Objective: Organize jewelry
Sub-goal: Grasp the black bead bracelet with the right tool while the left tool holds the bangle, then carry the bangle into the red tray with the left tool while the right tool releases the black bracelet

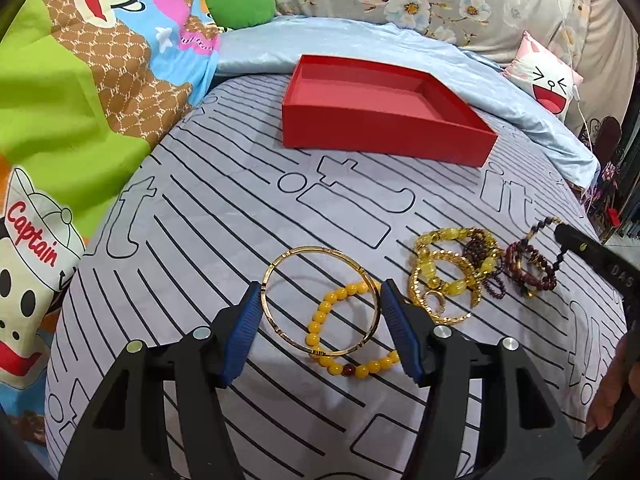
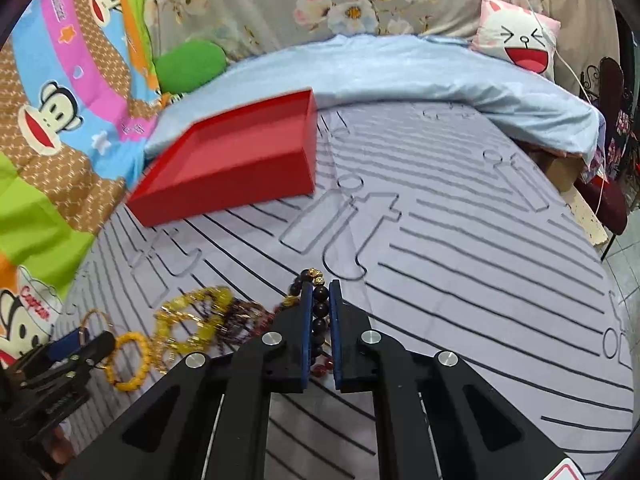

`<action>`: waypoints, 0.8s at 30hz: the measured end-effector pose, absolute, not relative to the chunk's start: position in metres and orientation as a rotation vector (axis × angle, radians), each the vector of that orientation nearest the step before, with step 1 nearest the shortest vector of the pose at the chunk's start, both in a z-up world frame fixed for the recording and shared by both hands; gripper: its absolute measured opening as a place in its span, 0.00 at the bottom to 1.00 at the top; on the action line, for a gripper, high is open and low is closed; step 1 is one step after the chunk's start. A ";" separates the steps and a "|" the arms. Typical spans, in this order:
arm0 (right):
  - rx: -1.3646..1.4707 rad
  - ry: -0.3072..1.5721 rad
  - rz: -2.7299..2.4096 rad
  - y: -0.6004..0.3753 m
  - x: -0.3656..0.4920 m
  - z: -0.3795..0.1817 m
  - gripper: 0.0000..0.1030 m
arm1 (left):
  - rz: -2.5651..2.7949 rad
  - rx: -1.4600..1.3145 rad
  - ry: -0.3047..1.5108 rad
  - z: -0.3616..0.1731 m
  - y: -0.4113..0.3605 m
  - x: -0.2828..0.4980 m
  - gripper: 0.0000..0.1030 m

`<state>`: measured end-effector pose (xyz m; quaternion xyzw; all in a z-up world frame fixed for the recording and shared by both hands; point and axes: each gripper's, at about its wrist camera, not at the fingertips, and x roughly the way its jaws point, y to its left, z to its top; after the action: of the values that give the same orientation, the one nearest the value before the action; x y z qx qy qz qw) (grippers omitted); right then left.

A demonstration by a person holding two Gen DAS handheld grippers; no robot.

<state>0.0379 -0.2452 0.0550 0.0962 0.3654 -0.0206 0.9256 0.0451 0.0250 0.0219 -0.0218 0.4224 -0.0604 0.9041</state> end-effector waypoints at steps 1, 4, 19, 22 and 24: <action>0.198 0.732 -0.035 -0.245 0.035 0.062 0.07 | -0.126 -0.044 0.869 0.024 0.025 0.044 0.56; 0.205 0.693 -0.021 -0.244 0.028 0.079 0.07 | -0.130 -0.040 0.852 0.032 0.023 0.039 0.56; 0.200 0.674 0.085 -0.240 0.079 0.144 0.07 | -0.221 -0.038 0.776 0.119 0.018 0.102 0.56; 0.199 0.700 0.138 -0.239 0.132 0.154 0.07 | -0.262 -0.024 0.770 0.133 0.010 0.148 0.56; 0.172 0.712 0.151 -0.236 0.166 0.159 0.07 | -0.282 -0.006 0.775 0.136 0.003 0.182 0.56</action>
<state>0.1659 -0.2356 0.1588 0.0842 0.3479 0.0735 0.9309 0.1822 0.0029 0.1359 -0.0031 0.3766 -0.1371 0.9162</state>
